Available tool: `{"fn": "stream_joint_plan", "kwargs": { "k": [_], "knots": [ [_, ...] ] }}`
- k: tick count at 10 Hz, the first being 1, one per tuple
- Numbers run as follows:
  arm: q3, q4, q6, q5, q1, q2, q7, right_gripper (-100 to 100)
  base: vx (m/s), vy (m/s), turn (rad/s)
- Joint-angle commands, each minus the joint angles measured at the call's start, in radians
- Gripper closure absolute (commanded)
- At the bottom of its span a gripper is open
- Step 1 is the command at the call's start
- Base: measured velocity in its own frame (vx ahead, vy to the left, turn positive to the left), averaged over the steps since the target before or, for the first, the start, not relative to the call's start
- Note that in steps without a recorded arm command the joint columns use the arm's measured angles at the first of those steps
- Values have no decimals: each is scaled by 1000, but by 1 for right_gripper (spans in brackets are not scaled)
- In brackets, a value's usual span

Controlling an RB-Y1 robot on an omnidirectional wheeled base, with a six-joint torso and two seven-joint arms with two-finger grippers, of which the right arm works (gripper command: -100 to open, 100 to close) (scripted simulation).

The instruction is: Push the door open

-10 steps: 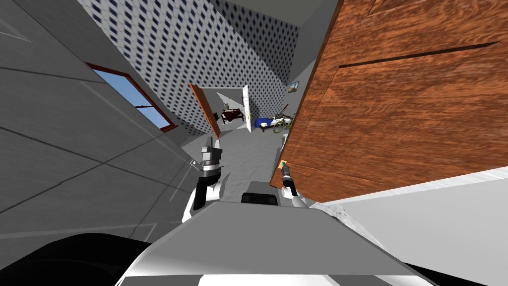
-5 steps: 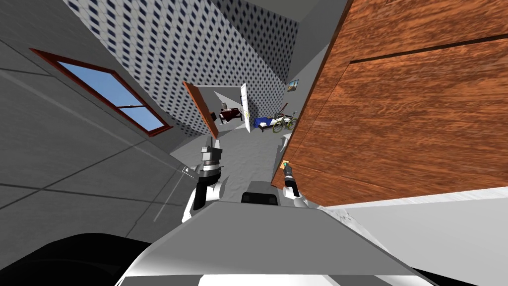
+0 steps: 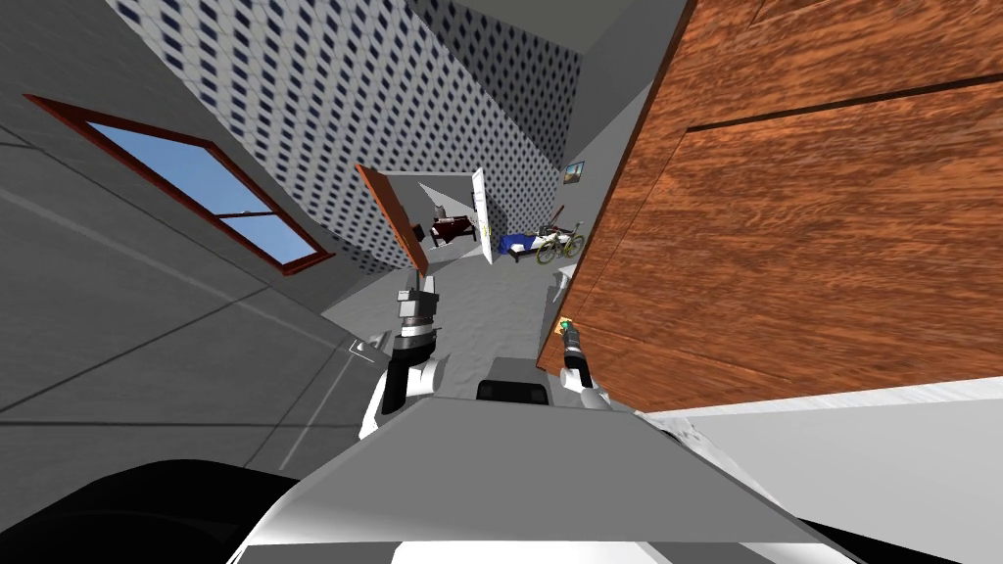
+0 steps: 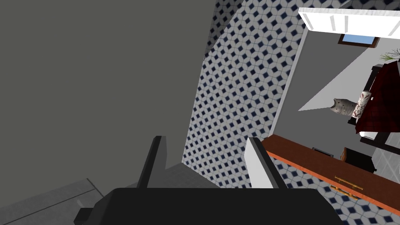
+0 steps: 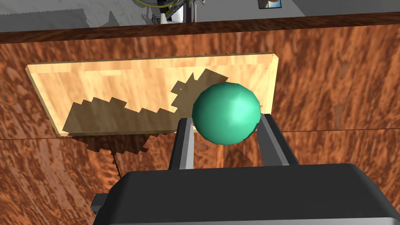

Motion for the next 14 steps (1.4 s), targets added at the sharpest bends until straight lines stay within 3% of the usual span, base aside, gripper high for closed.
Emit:
{"fn": "stream_joint_plan", "kwargs": {
  "k": [1,4,5,11,14],
  "knots": [
    [-15,-34,10,-7,13,-10,7,100,112,40,-45],
    [-55,-30,11,-28,11,-15,19,100,192,32,-87],
    [-47,-36,16,-25,13,-9,17,-100,-32,103,-46],
    [-51,-45,26,-29,10,7,24,-100,-189,128,-43],
    [-54,-41,16,-31,14,2,24,-100,69,-16,19]
  ]
}}
